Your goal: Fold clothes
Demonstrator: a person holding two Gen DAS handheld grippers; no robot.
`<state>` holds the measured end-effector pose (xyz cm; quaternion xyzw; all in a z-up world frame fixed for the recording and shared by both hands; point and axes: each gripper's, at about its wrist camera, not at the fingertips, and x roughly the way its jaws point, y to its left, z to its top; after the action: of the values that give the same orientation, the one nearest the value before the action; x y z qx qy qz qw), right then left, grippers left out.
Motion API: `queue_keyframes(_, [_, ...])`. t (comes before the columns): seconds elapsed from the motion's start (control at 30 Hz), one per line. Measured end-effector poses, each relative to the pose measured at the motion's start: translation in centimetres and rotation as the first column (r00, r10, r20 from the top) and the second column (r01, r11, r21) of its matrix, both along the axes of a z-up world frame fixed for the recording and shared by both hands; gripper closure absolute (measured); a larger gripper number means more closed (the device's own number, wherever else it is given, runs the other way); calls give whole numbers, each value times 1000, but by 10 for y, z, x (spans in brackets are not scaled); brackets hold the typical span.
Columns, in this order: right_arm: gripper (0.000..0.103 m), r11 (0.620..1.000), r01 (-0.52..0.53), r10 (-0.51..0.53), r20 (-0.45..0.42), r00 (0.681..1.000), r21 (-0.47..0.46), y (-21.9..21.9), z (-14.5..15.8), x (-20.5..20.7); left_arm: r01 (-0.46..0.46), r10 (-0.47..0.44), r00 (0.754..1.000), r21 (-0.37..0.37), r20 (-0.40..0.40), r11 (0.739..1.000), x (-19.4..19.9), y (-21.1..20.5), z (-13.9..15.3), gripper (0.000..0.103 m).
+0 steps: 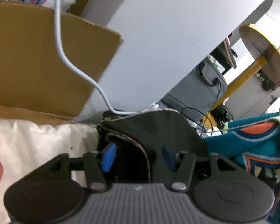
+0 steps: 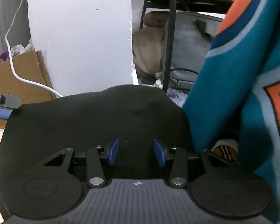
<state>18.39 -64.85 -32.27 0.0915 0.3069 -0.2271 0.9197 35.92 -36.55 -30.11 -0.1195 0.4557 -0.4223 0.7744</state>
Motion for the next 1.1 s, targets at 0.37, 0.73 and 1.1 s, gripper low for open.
queue_keyframes(0.37, [56, 998, 47, -51, -91, 995, -44, -14, -16, 24, -30, 29, 1000, 69, 11, 997, 14, -17, -35, 45])
queue_keyframes(0.73, [55, 997, 41, -43, 27, 999, 59, 16, 0, -37, -4, -35, 971, 161, 235, 987, -11, -14, 32, 57])
queue_keyframes(1.1, [46, 993, 40, -43, 23, 999, 110, 43, -22, -67, 106, -168, 954, 244, 248, 964, -20, -55, 8, 63])
